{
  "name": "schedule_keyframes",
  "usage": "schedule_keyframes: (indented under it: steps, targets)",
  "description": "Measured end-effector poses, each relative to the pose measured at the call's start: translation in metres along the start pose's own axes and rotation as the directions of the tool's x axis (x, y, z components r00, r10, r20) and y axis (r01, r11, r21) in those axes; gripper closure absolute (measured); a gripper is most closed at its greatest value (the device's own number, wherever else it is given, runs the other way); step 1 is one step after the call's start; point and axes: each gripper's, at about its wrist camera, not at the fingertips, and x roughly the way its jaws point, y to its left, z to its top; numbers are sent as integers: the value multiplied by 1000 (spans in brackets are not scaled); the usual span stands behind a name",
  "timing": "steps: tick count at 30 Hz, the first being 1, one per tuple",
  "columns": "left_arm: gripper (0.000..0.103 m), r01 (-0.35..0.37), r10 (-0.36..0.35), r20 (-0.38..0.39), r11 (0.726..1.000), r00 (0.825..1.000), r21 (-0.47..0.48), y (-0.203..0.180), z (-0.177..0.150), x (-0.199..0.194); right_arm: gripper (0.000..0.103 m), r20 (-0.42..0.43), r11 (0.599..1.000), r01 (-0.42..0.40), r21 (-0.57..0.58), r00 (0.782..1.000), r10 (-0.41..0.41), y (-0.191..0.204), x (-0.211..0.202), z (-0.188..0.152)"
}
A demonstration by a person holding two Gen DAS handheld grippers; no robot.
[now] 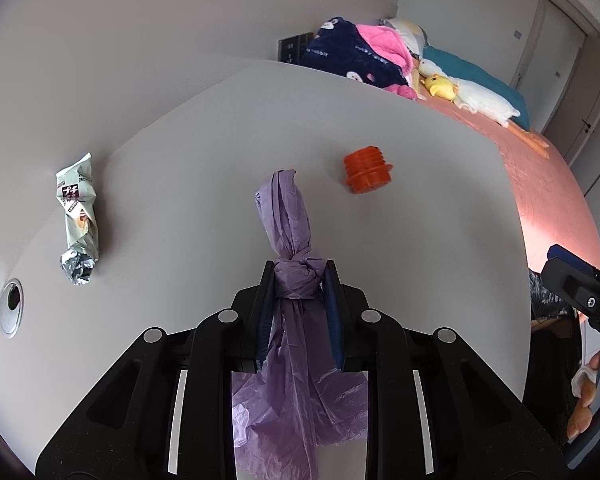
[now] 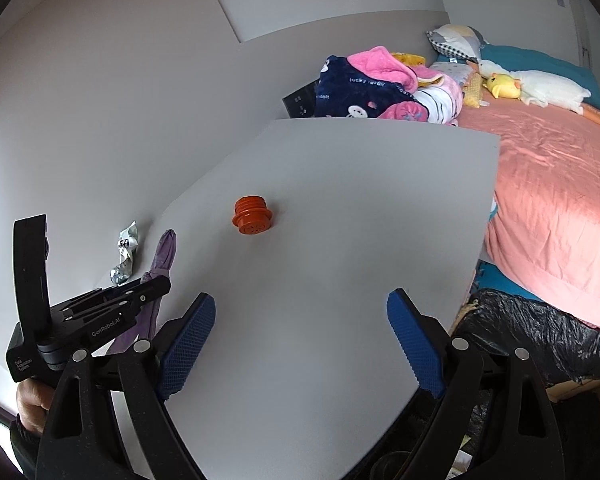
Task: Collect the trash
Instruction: 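Grasp the orange plastic cap with the right tool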
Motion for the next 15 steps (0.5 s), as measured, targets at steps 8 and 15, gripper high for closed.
schedule_keyframes:
  steps: [8, 15]
  targets:
    - [80, -23, 23, -4, 999, 1000, -33, 29, 16, 11, 14, -57, 999, 4, -39, 998, -6, 19, 49, 20]
    - [80, -23, 22, -13, 997, 1000, -70, 48, 20, 17, 15, -90, 998, -3, -64, 996, -3, 35, 83, 30]
